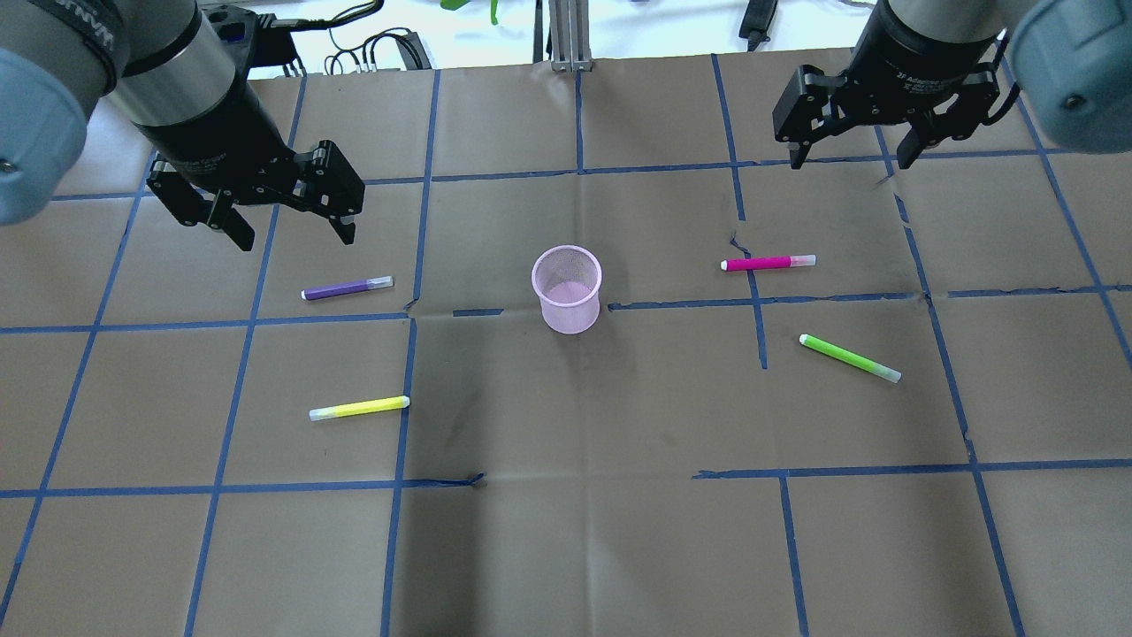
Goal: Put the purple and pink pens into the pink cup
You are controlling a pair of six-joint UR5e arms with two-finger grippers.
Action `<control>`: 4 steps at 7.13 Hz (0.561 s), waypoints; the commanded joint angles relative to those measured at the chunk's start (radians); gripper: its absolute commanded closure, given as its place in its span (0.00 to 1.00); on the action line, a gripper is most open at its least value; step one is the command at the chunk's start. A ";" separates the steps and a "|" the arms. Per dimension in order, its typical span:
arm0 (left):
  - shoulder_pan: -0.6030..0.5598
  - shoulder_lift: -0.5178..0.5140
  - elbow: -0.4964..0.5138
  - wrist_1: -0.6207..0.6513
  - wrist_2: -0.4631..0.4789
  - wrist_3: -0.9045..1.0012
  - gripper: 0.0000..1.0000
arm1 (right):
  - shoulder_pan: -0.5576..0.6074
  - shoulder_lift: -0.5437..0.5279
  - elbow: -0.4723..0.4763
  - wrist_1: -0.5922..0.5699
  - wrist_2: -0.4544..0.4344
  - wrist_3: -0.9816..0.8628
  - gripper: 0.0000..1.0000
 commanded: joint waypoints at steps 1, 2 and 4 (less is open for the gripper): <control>0.000 -0.011 0.000 0.005 -0.007 0.000 0.00 | 0.000 -0.002 -0.001 -0.001 0.002 0.002 0.00; 0.000 -0.017 0.000 0.008 -0.007 -0.002 0.00 | 0.002 0.000 -0.001 -0.001 0.002 0.000 0.00; 0.000 -0.019 0.000 0.008 -0.006 -0.002 0.00 | 0.000 0.001 -0.001 -0.001 0.002 0.000 0.00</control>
